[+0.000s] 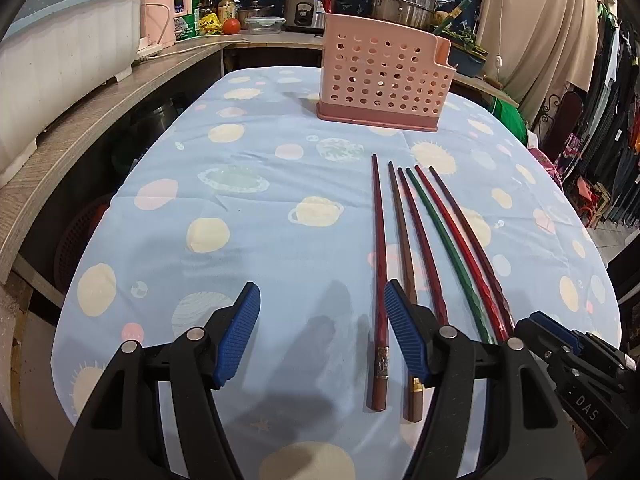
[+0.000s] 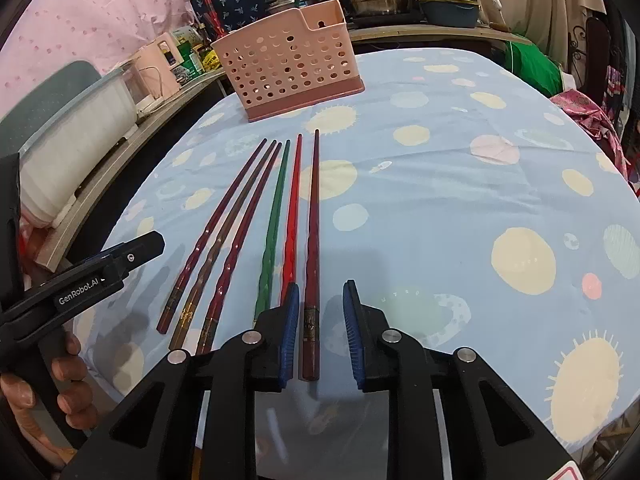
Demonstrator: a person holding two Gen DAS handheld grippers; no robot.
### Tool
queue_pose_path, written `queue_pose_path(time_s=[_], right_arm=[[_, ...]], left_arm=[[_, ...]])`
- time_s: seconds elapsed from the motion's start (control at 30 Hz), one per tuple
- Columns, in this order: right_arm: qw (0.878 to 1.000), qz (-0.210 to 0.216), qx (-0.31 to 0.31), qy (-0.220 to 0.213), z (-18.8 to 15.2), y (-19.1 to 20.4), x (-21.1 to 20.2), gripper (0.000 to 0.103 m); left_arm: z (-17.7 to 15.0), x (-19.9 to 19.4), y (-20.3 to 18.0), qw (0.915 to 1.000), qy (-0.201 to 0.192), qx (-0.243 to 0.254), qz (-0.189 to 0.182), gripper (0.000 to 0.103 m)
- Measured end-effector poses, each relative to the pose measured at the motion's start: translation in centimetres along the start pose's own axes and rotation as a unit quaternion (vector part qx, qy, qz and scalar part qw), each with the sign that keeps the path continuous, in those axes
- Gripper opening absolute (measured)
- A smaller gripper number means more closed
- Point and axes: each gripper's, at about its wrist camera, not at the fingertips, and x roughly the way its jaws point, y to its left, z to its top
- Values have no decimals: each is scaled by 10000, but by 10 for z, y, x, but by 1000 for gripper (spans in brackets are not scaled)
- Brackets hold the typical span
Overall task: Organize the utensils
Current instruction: 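Grasp a dark red chopstick with the right tool while the left tool grasps another dark red one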
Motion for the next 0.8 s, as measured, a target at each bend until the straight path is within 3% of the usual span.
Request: queue_pose_path(time_s=[0.8], right_arm=[[9996,-173,-191,-99,-10,3,1,8]], left_arm=[[-17,5,-11,9996,192,167,-115,61]])
